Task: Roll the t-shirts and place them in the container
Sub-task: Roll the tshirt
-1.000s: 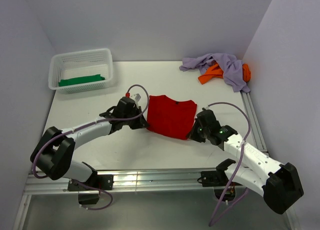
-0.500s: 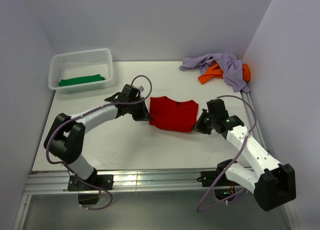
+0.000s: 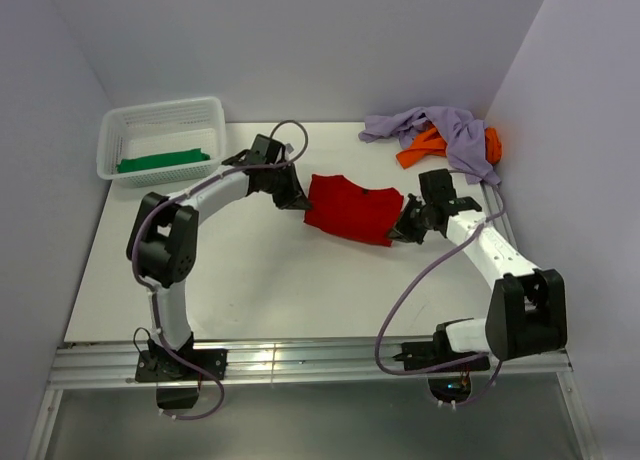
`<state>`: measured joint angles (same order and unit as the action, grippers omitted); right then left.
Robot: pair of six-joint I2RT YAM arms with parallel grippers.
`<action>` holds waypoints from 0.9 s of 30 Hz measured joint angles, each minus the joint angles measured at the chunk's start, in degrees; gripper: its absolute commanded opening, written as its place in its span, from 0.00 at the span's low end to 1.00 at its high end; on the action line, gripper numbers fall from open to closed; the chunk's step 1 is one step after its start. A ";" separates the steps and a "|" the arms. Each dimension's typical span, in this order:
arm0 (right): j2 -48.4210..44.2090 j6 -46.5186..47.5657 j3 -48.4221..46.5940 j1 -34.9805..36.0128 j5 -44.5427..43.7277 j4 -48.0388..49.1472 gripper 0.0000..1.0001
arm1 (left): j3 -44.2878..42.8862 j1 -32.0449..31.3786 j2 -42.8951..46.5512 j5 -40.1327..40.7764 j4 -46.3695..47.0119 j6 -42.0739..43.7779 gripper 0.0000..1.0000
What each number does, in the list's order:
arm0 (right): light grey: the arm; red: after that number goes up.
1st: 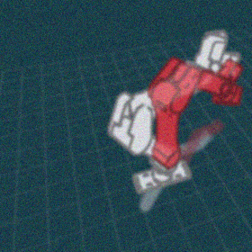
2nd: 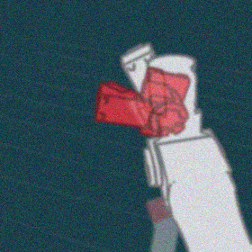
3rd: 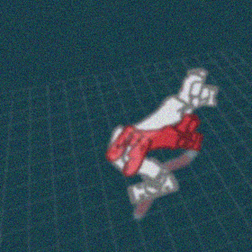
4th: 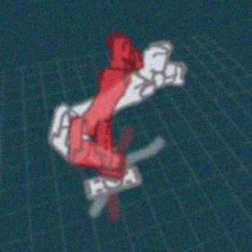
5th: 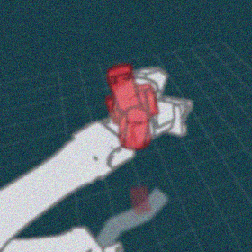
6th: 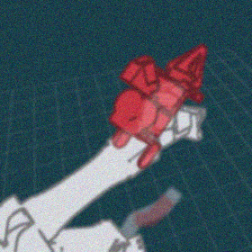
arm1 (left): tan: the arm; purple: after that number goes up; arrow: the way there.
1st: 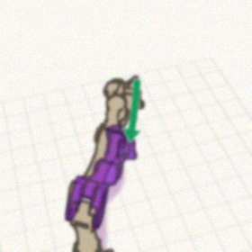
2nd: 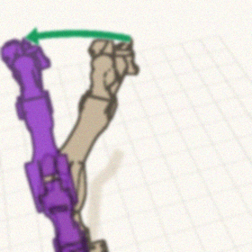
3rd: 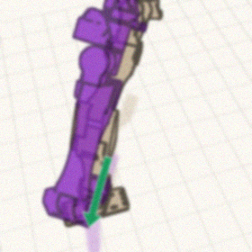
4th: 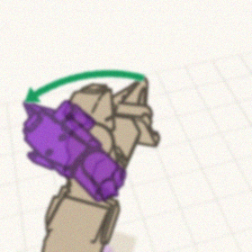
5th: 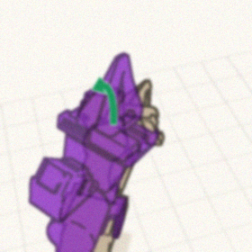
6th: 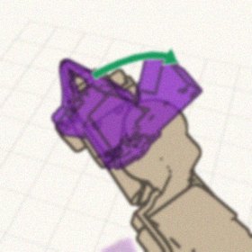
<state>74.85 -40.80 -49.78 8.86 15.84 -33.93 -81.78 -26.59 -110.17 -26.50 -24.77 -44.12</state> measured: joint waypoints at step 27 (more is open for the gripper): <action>29.38 -5.44 -22.25 -11.45 2.29 6.93 0.06 | -33.35 5.57 -32.68 -13.44 14.62 -15.56 0.28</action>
<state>104.22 -46.24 -72.03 -2.59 18.13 -27.00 -115.13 -21.02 -142.85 -39.94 -10.15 -59.68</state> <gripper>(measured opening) 0.030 0.180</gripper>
